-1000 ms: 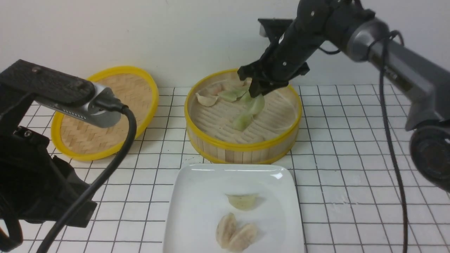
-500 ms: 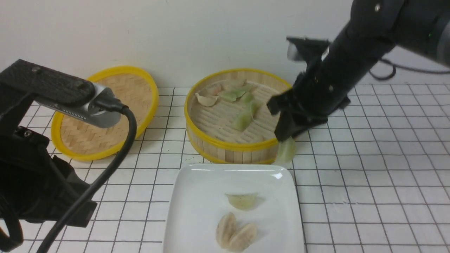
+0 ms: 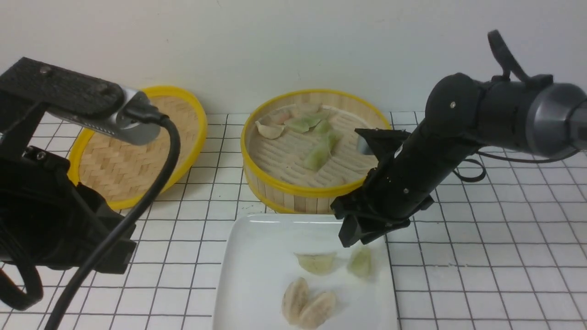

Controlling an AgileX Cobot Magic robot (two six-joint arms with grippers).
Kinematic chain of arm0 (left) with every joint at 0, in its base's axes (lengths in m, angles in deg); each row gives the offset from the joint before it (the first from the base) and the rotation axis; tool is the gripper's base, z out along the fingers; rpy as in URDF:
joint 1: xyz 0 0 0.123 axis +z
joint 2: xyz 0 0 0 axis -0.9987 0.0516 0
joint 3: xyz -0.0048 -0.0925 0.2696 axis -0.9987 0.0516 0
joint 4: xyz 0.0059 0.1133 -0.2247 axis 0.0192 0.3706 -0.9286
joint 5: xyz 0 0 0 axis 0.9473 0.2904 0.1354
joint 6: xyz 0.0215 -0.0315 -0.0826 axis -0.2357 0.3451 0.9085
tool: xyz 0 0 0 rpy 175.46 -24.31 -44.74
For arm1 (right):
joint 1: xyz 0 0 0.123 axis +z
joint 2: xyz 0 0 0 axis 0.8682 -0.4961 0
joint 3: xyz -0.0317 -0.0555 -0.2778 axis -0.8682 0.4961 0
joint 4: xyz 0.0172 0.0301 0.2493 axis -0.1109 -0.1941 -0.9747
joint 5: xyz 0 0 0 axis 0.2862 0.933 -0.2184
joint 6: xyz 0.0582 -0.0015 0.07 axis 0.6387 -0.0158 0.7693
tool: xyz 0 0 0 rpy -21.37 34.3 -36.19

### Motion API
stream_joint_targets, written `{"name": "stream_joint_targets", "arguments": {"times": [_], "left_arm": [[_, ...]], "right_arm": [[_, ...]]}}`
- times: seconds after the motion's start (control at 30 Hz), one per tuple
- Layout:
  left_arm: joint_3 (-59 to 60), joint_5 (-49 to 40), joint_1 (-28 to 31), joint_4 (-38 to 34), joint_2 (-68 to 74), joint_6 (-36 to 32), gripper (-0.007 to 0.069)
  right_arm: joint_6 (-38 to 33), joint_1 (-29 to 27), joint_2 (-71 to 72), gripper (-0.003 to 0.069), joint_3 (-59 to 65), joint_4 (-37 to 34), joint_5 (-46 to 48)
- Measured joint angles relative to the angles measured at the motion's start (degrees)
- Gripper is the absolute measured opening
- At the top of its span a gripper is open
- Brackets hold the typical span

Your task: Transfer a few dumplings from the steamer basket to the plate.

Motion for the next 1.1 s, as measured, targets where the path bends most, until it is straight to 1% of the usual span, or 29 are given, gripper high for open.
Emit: {"name": "stream_joint_targets", "arguments": {"times": [0.03, 0.07, 0.1, 0.13, 0.2, 0.33, 0.4, 0.43, 0.5, 0.57, 0.6, 0.67, 0.77, 0.8, 0.83, 0.87, 0.9, 1.0, 1.03, 1.1], "left_arm": [[0.0, 0.0, 0.0, 0.0, 0.0, 0.0, -0.0006], [0.0, 0.0, 0.0, 0.0, 0.0, 0.0, -0.0006], [0.0, 0.0, 0.0, 0.0, 0.0, 0.0, -0.0006], [0.0, 0.0, 0.0, 0.0, 0.0, 0.0, -0.0006], [0.0, 0.2, 0.0, 0.0, 0.0, 0.0, -0.0006], [0.0, 2.5, 0.0, 0.0, 0.0, 0.0, -0.0006], [0.0, 4.2, 0.0, 0.0, 0.0, 0.0, -0.0006], [0.0, 4.6, 0.0, 0.0, 0.0, 0.0, -0.0006], [0.0, 6.5, 0.0, 0.0, 0.0, 0.0, -0.0006], [0.0, 9.7, 0.0, 0.0, 0.0, 0.0, -0.0006], [0.0, 10.7, 0.0, 0.0, 0.0, 0.0, -0.0006], [0.0, 13.1, 0.0, -0.3, 0.0, 0.0, -0.0006], [0.6, 18.2, 0.0, -1.4, 0.0, 0.0, -0.0006], [0.6, 18.2, 0.0, -1.5, 0.0, 0.0, -0.0006], [1.2, 21.2, 0.0, -2.2, 0.0, 0.0, -0.0006], [1.8, 23.2, 0.0, -2.7, 0.0, 0.0, -0.0006], [2.7, 25.8, 0.0, -3.4, 0.0, 0.0, -0.0006], [3.7, 28.9, 0.0, -3.9, 0.2, 0.0, -0.0006], [3.9, 30.2, 0.0, -4.1, 0.5, 0.0, -0.0006], [4.0, 31.6, 0.0, -4.1, 1.3, 0.0, -0.0006]], "right_arm": [[-0.1, 0.0, 0.0, 0.0335, -0.6, 0.0, 1.1], [-0.5, -0.1, 0.0, 0.0367, -1.3, 0.1, 2.8], [-0.6, -0.2, 0.0, 0.0378, -1.7, 0.2, 3.6], [-1.5, -0.4, 0.2, 0.0402, -3.3, 0.7, 7.5], [-2.0, -0.6, 1.0, 0.0405, -4.7, 1.3, 9.9], [-0.2, -1.3, 7.8, 0.0315, -4.5, 5.2, 11.1], [1.7, -1.4, 15.0, 0.0228, -3.2, 7.8, 11.4], [1.9, -1.4, 15.7, 0.0211, -2.9, 8.2, 11.5], [2.9, -1.4, 23.5, 0.0141, -1.1, 9.4, 11.9], [3.2, -1.4, 33.7, 0.005, 2.5, 10.7, 12.0], [3.2, -1.4, 38.2, 0.0029, 4.3, 11.2, 11.3], [3.4, -1.4, 46.5, 0.0001, 7.8, 12.0, 7.7], [3.4, -1.4, 61.1, -0.0012, 16.2, 12.9, -1.6], [3.4, -1.4, 62.2, -0.0012, 17.5, 12.9, -3.0], [3.4, -1.4, 70.6, -0.0014, 23.3, 13.0, -9.2], [3.4, -1.4, 76.2, -0.0015, 26.4, 13.0, -12.5], [3.7, -1.4, 84.1, -0.0015, 31.9, 13.0, -18.8], [4.8, -1.4, 94.8, -0.0015, 39.4, 13.0, -26.8], [5.8, -1.4, 100.7, -0.0015, 44.1, 13.0, -31.1], [8.3, -1.4, 109.2, -0.0015, 50.7, 13.0, -36.4]]}}
